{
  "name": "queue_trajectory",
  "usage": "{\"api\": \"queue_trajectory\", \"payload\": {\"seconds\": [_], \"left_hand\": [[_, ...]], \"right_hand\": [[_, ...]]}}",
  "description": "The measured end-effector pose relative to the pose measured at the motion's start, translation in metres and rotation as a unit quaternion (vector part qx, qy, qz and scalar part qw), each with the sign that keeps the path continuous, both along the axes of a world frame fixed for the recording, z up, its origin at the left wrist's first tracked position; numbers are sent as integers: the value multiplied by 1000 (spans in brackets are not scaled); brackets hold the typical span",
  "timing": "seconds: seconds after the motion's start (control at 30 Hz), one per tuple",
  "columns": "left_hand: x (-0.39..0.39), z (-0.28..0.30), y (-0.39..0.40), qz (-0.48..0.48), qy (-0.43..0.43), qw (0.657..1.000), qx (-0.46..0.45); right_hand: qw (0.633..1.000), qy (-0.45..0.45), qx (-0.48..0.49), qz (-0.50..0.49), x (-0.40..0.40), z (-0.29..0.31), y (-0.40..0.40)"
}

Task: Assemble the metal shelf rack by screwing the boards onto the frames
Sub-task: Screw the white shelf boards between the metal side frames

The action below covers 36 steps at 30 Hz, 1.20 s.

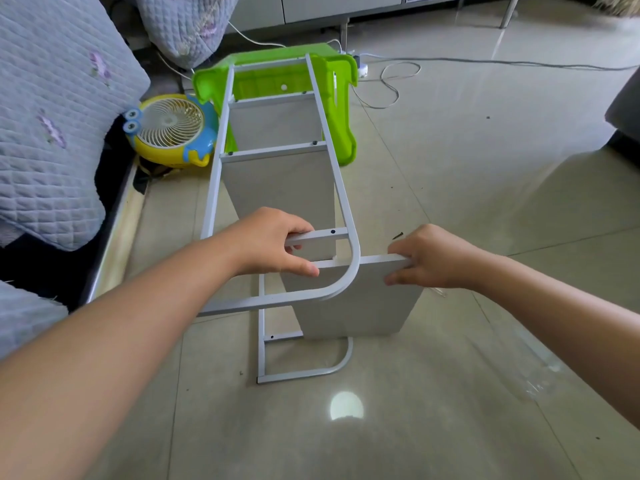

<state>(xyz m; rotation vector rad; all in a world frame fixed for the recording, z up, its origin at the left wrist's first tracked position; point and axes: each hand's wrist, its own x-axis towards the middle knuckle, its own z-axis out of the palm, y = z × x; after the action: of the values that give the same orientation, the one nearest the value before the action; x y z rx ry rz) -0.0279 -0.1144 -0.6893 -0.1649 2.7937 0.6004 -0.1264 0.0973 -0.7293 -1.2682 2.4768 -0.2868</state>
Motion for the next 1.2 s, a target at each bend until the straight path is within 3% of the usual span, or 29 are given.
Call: {"api": "queue_trajectory", "payload": {"seconds": [0.3, 0.43, 0.67, 0.8, 1.2], "left_hand": [[-5, 1, -3, -16, 6, 999, -39], [-5, -4, -4, -18, 0, 997, -76], [-4, -7, -6, -17, -5, 996, -87], [-4, -3, -7, -26, -7, 995, -95], [-1, -2, -8, -42, -8, 997, -63]], "right_hand": [[996, -8, -89, -4, 8, -6, -34], [986, -66, -146, -46, 10, -8, -40], [993, -96, -17, -61, -7, -7, -22], [986, -144, -46, -74, -8, -11, -24], [976, -164, -120, -73, 4, -17, -31]]}}
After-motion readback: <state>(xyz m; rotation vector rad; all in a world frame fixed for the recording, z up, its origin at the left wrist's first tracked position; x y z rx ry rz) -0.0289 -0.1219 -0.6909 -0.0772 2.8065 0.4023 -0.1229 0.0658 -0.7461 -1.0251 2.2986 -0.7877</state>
